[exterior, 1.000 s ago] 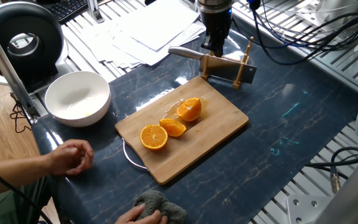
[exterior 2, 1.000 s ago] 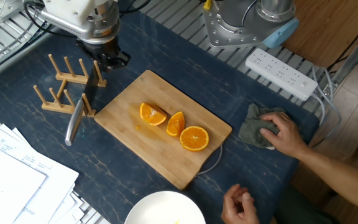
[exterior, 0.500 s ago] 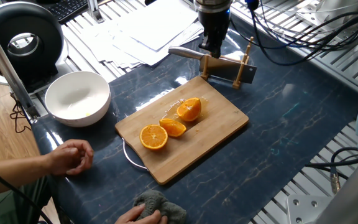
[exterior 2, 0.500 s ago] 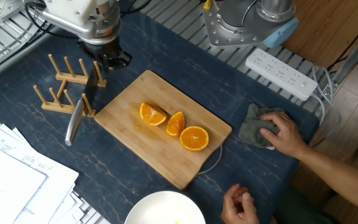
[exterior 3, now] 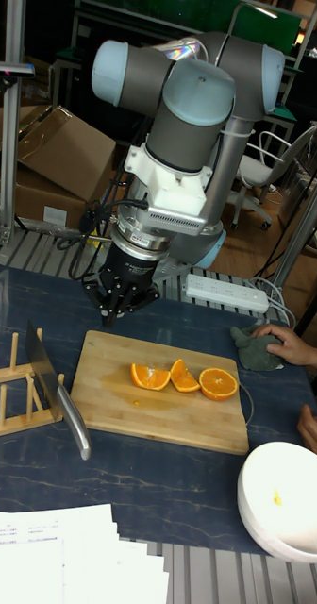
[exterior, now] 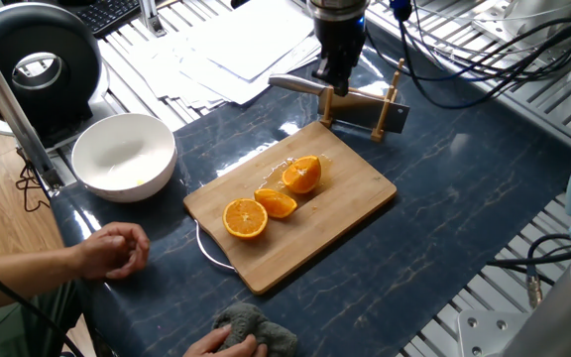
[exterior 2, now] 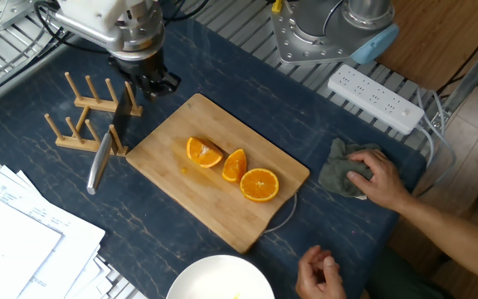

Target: Chop the orange

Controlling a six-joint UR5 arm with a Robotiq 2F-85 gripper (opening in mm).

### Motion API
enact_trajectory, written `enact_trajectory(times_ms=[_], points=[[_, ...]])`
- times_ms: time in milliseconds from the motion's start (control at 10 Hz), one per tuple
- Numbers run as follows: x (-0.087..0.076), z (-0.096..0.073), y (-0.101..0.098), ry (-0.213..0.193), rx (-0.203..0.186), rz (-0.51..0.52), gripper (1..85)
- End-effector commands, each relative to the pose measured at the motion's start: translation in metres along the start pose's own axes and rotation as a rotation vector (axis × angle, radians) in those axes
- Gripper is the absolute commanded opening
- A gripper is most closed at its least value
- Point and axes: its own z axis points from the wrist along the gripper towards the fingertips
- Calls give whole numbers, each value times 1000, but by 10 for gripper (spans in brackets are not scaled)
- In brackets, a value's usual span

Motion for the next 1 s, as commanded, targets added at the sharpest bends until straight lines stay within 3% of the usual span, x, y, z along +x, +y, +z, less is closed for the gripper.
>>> enact_trajectory(times_ms=[0, 200, 400, 700, 900], points=[[-18, -2, 0, -70, 3, -131, 13], [-27, 4, -28, -115, 20, -197, 63], [-30, 13, -48, -124, -1, -230, 177], [-35, 38, -62, -144, -17, -256, 260], [-21, 51, -78, -103, 6, -260, 250]])
